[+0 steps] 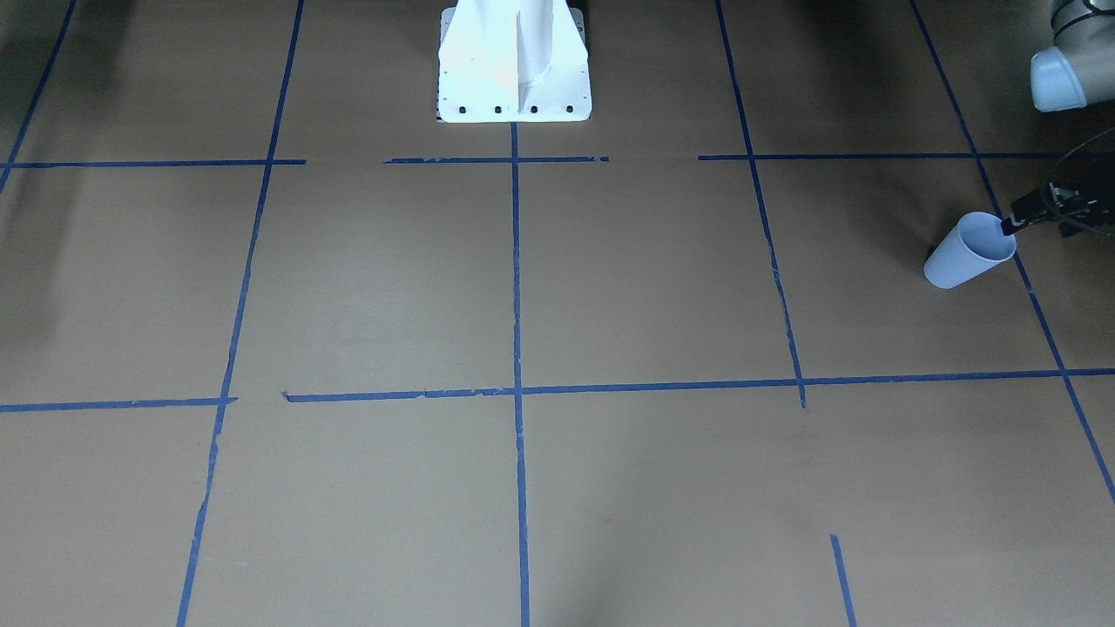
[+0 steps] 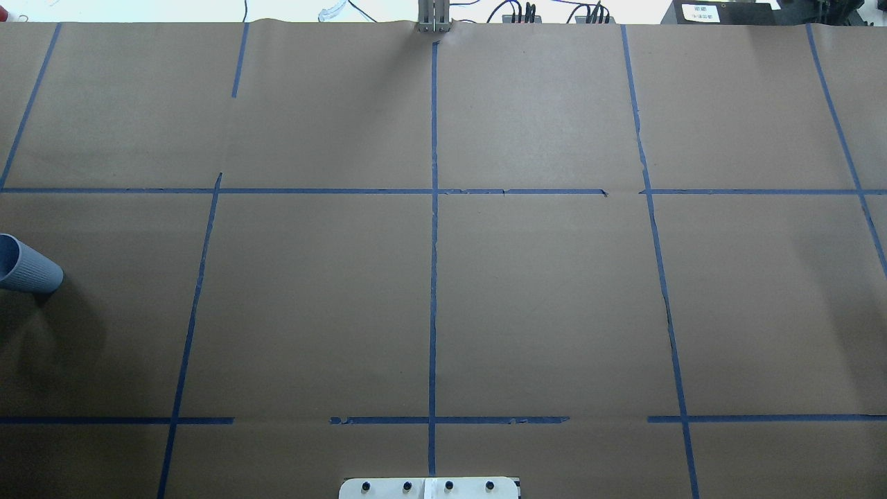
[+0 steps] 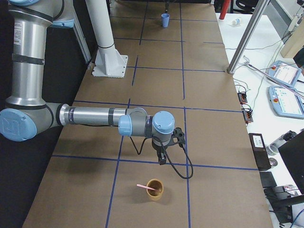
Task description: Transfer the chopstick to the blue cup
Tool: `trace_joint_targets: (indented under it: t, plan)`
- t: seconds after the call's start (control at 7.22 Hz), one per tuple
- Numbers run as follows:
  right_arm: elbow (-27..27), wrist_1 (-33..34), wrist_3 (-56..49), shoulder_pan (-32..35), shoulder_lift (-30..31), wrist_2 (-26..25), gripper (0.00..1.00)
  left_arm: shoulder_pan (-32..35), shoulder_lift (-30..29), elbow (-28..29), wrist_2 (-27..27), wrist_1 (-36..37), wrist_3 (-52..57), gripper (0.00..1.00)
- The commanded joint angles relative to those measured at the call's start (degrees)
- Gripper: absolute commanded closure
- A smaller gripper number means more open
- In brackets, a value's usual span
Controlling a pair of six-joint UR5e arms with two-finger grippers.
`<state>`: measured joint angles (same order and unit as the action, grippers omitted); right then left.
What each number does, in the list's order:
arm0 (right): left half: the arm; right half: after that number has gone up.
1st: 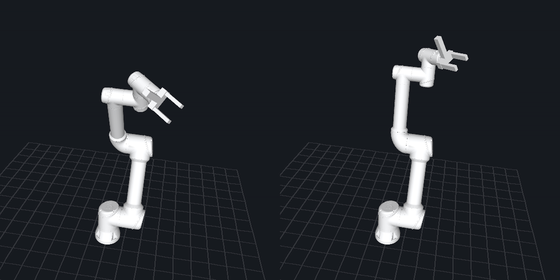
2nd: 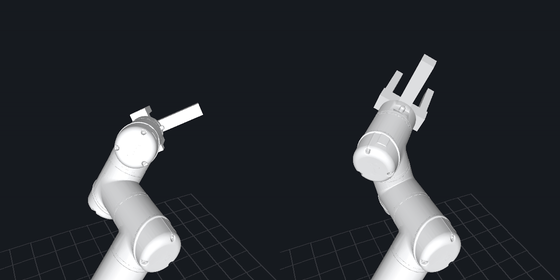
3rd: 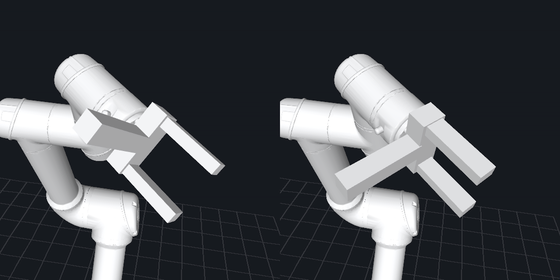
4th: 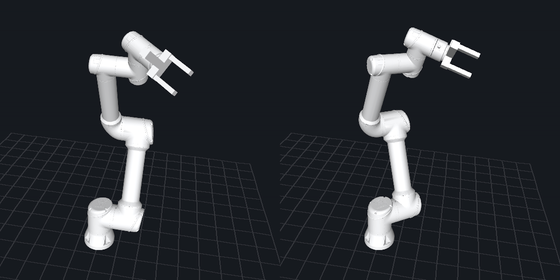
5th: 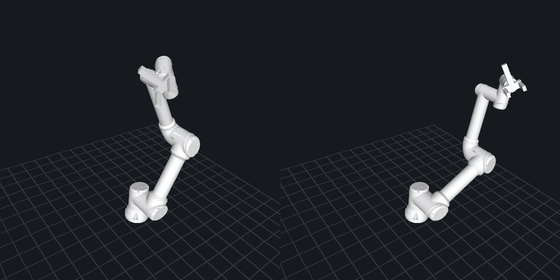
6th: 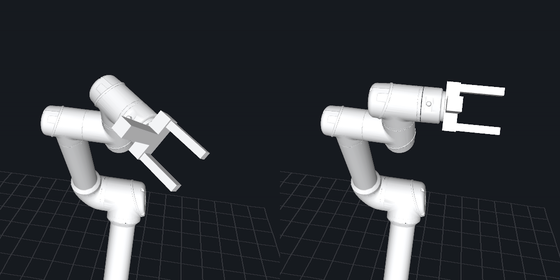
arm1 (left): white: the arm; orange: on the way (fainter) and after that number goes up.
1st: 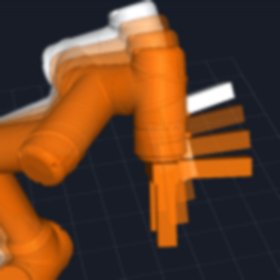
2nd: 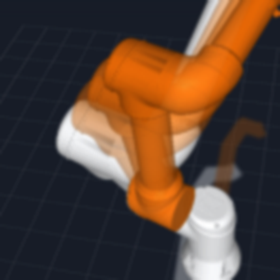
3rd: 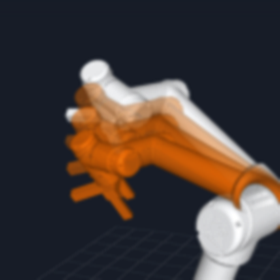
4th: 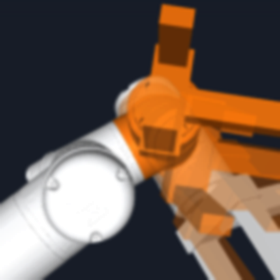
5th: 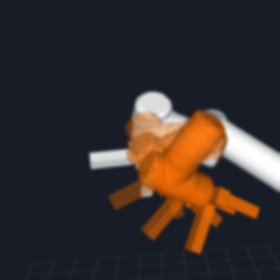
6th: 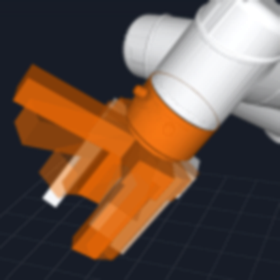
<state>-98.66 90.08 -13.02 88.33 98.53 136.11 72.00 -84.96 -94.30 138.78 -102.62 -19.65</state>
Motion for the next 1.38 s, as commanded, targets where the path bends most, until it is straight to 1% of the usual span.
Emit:
trace_joint_targets:
  t: [0.0,0.14,0.28,0.42,0.69,0.83,0.97,1.11,1.25]
  plan:
    - [-0.05,0.0,0.01,0.0,-0.01,0.12,0.0,-2.65,-1.6,2.97,0.0,-1.71,-0.57,0.0]
    - [-0.13,0.0,0.01,0.0,-0.01,0.12,0.0,-3.88,-1.7,3.51,0.0,-1.97,-0.65,0.04]
    - [-0.13,0.0,0.01,0.0,-0.01,0.12,0.0,-5.19,-1.7,4.3,0.0,-2.06,-0.65,0.22]
    - [-0.13,0.0,0.01,0.0,-0.01,0.12,0.0,-5.21,-1.79,4.3,0.08,-1.97,-0.57,0.51]
    - [-0.13,-0.08,-0.08,-0.09,-0.1,0.12,0.0,-5.56,-2.31,4.92,0.08,-1.97,-0.57,0.93]
    - [-0.13,0.0,-0.08,-0.27,-0.1,0.12,0.0,-5.56,-2.58,5.01,0.08,-1.97,-0.65,0.95]
    - [-0.22,0.0,-0.08,-0.27,-0.1,0.2,0.0,-5.56,-3.28,4.14,0.61,-1.97,-1.09,1.0]
    - [-0.22,-0.08,-0.17,-0.36,-0.27,0.12,0.0,-5.56,-3.72,-3.53,0.44,-0.67,-6.75,1.0]
    - [-0.31,-0.08,-0.08,-0.36,-0.27,0.2,0.0,-5.73,-6.94,-8.48,0.7,-0.05,-19.77,1.0]
